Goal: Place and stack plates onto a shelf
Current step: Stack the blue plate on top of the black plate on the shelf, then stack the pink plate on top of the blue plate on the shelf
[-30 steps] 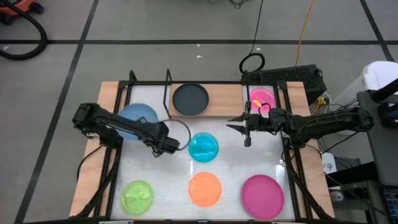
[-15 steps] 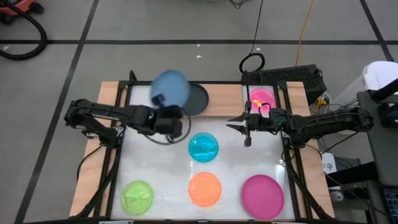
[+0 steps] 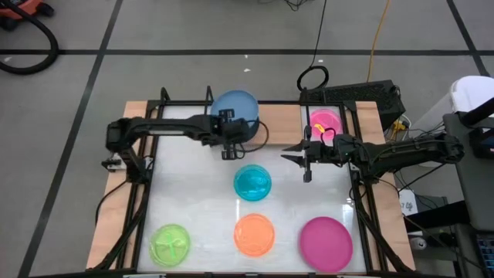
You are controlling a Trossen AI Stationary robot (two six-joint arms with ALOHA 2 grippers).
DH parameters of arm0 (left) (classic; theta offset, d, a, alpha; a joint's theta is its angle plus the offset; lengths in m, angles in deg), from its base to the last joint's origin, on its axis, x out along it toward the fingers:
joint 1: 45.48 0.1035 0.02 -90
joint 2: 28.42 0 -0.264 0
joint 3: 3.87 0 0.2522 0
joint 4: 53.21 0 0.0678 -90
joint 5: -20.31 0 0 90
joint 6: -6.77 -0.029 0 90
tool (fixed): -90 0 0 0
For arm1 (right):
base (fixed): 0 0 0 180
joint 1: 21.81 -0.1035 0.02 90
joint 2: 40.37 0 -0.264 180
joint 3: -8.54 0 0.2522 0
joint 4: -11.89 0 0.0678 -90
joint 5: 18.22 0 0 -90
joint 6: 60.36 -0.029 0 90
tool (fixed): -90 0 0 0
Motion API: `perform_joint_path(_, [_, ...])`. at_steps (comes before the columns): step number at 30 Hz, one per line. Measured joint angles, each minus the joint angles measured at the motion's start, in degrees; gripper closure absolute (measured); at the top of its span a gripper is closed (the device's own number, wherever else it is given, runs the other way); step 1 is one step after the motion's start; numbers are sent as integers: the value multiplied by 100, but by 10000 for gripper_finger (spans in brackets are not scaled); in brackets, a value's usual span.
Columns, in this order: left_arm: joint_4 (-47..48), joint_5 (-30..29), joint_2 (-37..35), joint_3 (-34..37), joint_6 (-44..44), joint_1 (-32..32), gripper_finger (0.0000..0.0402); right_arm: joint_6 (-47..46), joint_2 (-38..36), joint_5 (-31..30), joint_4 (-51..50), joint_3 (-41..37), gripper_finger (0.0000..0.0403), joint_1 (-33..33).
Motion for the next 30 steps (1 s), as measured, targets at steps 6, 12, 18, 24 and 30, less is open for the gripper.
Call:
perform_joint_path(6, [-127, 340, 629, 2, -181, 279, 392, -2, 0, 0, -31, 0, 332, 0])
perform_joint_path(12, [-137, 616, 773, 2, -16, 308, 365, 7, 0, 0, -66, -2, 332, 0])
perform_joint_path(18, [-98, 609, 695, -10, 97, 258, 288, 13, 0, 0, -83, -2, 332, 0])
perform_joint_path(24, [148, 615, 516, -105, 319, 75, 227, 15, 0, 0, -111, -2, 332, 0])
perform_joint_path(30, [-209, 879, -209, -221, 644, -239, 216, -135, -2, 0, -52, -2, 332, 9])
